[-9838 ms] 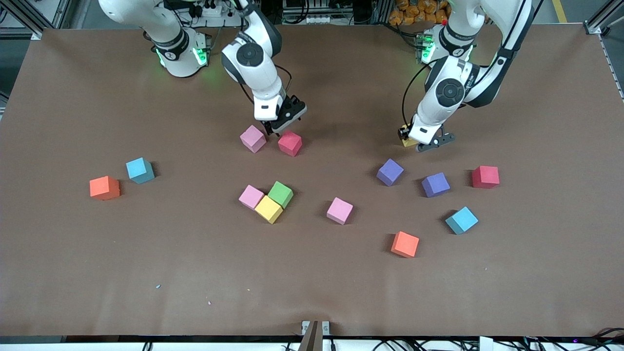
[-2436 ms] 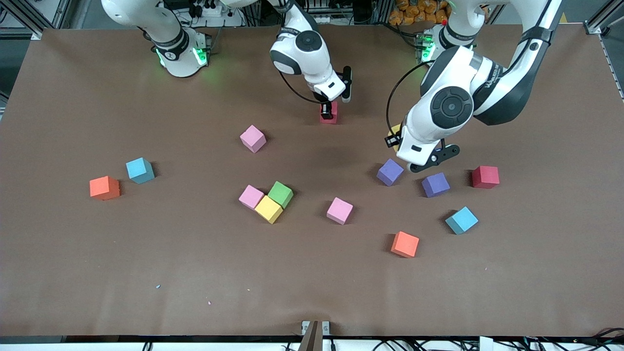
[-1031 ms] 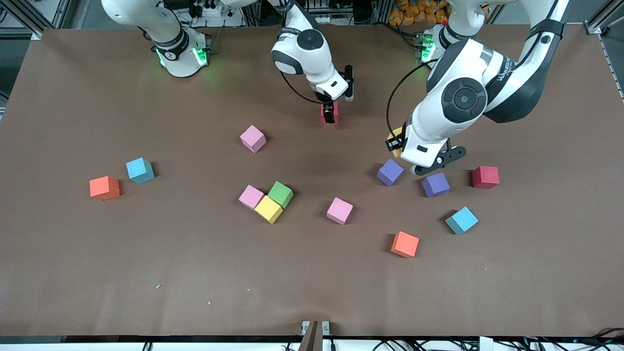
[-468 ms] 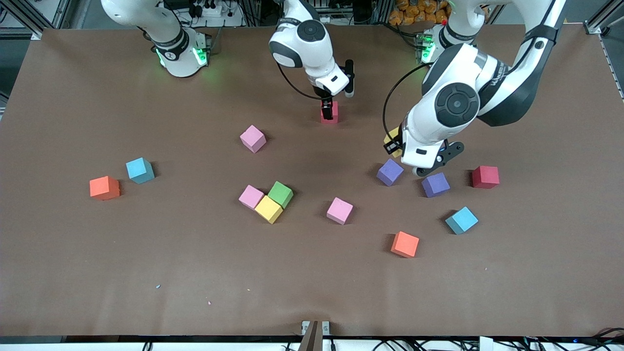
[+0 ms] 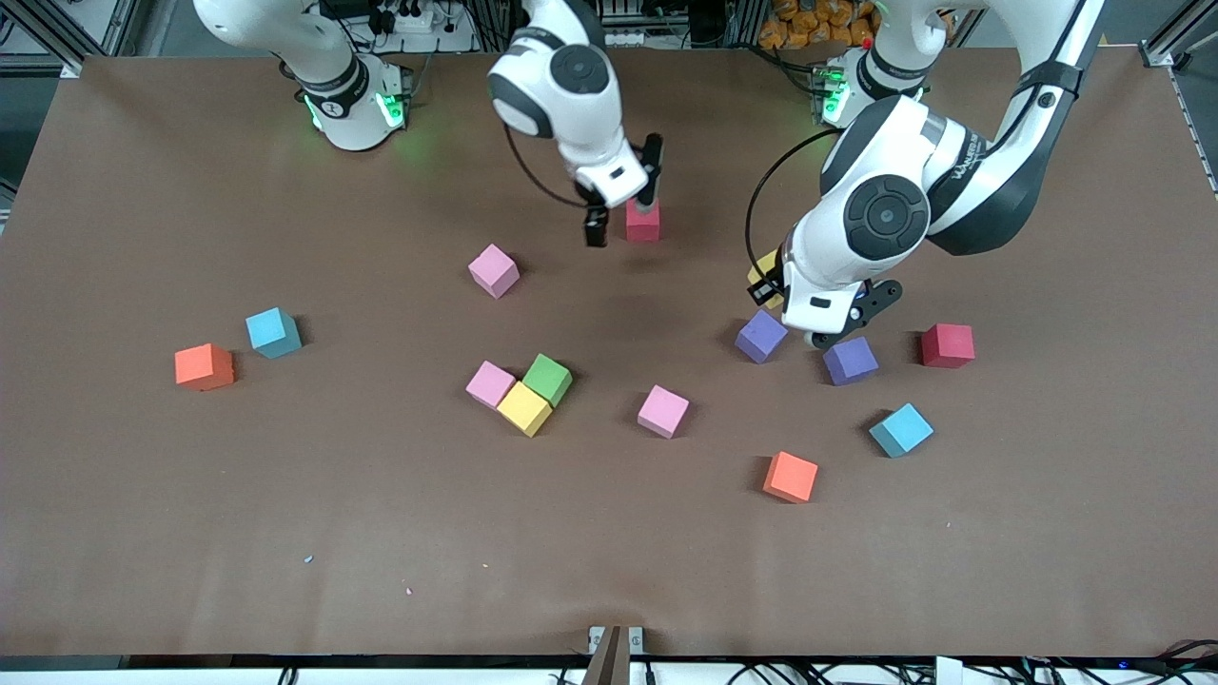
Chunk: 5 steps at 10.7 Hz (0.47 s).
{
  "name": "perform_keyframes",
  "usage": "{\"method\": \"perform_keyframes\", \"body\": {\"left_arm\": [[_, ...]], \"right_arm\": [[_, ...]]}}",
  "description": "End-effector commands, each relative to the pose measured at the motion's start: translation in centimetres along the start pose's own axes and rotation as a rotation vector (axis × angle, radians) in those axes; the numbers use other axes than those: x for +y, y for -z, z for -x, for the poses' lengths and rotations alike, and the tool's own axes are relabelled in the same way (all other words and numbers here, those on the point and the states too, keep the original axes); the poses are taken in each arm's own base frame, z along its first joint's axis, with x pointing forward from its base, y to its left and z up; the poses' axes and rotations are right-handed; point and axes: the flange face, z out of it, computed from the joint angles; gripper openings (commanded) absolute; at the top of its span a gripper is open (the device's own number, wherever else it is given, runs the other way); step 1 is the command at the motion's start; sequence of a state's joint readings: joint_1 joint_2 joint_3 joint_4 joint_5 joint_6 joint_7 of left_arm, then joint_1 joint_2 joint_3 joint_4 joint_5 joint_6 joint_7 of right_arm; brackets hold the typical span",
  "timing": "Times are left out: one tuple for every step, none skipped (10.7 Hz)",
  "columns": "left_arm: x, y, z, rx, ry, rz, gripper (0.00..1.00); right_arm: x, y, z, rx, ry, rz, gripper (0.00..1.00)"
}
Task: Arrange 11 blocks into digit 3
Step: 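Carry the red cube to the table middle and release it, then move the right gripper to the pink cube while the left gripper carries yellow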
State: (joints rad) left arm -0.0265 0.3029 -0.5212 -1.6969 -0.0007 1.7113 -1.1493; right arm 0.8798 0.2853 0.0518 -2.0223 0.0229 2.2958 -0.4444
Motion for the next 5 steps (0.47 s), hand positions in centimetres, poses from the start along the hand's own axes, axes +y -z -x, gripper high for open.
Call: {"method": "perform_keyframes", "body": {"left_arm": [[0.4,-0.1,0.5,-0.033,0.072,0.001,0.0],[0.6,-0.7,0.4,-0.047,0.126,0.0,0.0],[1.2,-1.2,1.0,-0.044,0.213,0.011,0.0],[2.2,-2.2,2.1,-0.039,0.286,0.018,0.0],[3.1,-2.8,3.2,-0.034,0.349,0.02,0.0]], "right_arm": [[4.3,4.0,2.1,-0.1,-0.025,-0.029,1.0],[5.6,6.0,1.8,-0.135,0.04,-0.045,1.0],[8.5,6.8,2.9,-0.137,0.061,-0.054,1.0],[9.6,6.9,3.6,-0.138,0.076,-0.053,1.0],[10.7,7.0,4.3,-0.142,0.05,-0.049,1.0]]}}
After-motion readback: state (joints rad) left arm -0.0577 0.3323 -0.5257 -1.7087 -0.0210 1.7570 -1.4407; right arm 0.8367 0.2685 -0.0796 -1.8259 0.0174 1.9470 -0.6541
